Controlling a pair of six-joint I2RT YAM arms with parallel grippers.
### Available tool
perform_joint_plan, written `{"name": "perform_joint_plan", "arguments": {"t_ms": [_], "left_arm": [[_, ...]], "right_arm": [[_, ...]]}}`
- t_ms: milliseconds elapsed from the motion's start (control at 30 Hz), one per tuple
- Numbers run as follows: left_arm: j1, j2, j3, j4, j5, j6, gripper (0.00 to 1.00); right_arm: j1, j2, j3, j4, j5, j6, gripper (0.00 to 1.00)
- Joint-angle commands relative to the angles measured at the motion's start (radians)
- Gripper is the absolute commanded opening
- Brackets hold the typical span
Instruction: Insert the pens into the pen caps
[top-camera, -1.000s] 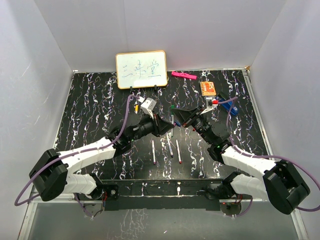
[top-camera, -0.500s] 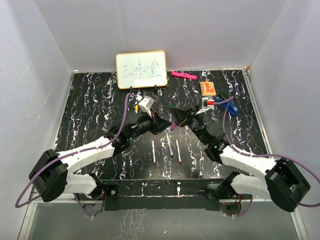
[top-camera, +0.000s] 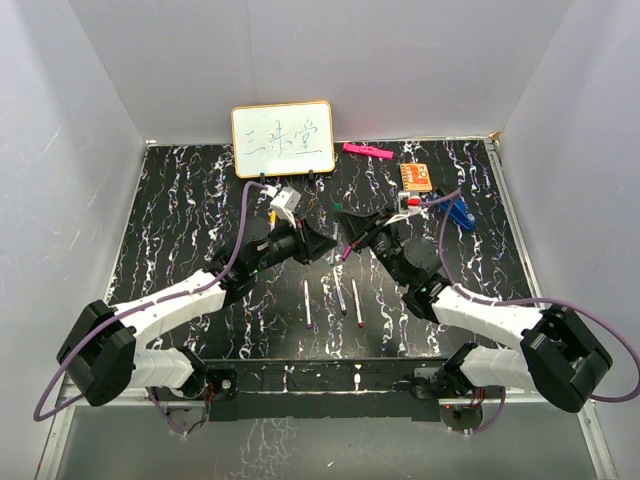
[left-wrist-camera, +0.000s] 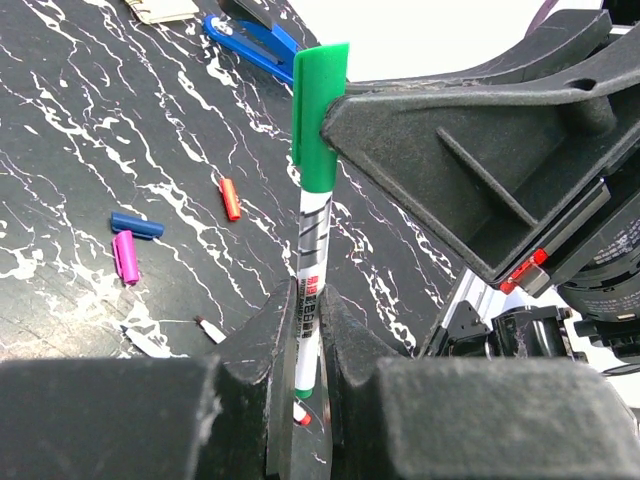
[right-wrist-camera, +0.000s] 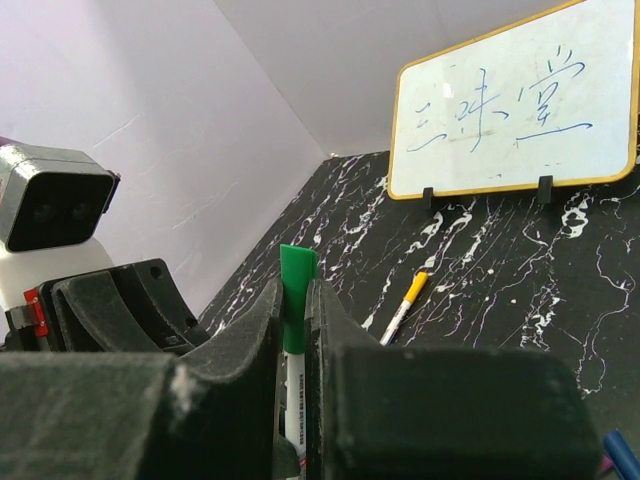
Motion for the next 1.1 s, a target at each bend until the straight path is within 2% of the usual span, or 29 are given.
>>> {"name": "perform_joint_plan", "arguments": {"t_ms": [0,33,67,100,133,167,267,367,500,567,667,733,767,800,867,933,1067], "left_arm": [[0.046,-0.054,0.08,0.25,-0.085,-0.017,0.0],[0.046,-0.054,0.07,0.239,-0.079,-0.022,0.0],[0.045,-0.054,0.059,0.226,-0.071,-0.025,0.0],[0.046,-0.056,0.043,0.208,-0.068,-0.026,0.0],[0.046,-0.059,0.031,0.186,-0.067,-0.026,0.0],[0.046,-0.062,0.017,0.161,-0.065,-0.026,0.0],[0.046,-0.074,-0.024,0.064,-0.072,-0.01,0.0],[0.05,-0.063,-0.052,-0.07,-0.103,0.02,0.0],[0.107,-0.018,-0.08,-0.182,-0.119,-0.006,0.0],[0.137,0.015,-0.062,-0.224,-0.131,-0.01,0.0],[0.169,0.09,0.02,-0.315,-0.171,0.021,0.0],[0.195,0.153,0.085,-0.374,-0.174,0.05,0.0],[0.21,0.182,0.117,-0.399,-0.166,0.059,0.0],[0.228,0.214,0.161,-0.429,-0.163,0.066,0.0],[0.261,0.274,0.226,-0.491,-0.161,0.081,0.0],[0.284,0.326,0.276,-0.541,-0.173,0.094,0.0],[0.31,0.423,0.351,-0.6,-0.222,0.097,0.0]], "right_arm": [[0.053,0.041,0.018,-0.22,-0.083,-0.021,0.0],[0.054,0.043,0.04,-0.227,-0.069,-0.03,0.04],[0.053,0.045,0.06,-0.229,-0.061,-0.043,0.14],[0.052,0.047,0.084,-0.233,-0.052,-0.057,0.28],[0.053,0.047,0.109,-0.241,-0.034,-0.073,0.47],[0.053,0.044,0.133,-0.248,-0.017,-0.089,0.58],[0.052,0.021,0.192,-0.269,0.056,-0.126,0.75],[0.047,-0.031,0.211,-0.274,0.108,-0.148,0.8],[0.045,-0.118,0.195,-0.291,0.165,-0.167,0.82],[0.043,-0.143,0.205,-0.361,0.221,-0.156,0.81],[0.043,-0.125,0.292,-0.571,0.357,-0.105,0.82],[0.041,-0.073,0.37,-0.774,0.448,-0.048,0.84],[0.039,-0.037,0.41,-0.867,0.474,-0.025,0.95],[0.039,-0.002,0.449,-0.977,0.488,-0.005,0.98],[0.037,0.065,0.496,-1.086,0.49,0.021,0.98],[0.038,0.099,0.501,-1.12,0.484,0.046,0.98],[0.038,0.093,0.444,-1.058,0.448,0.055,0.98]]}}
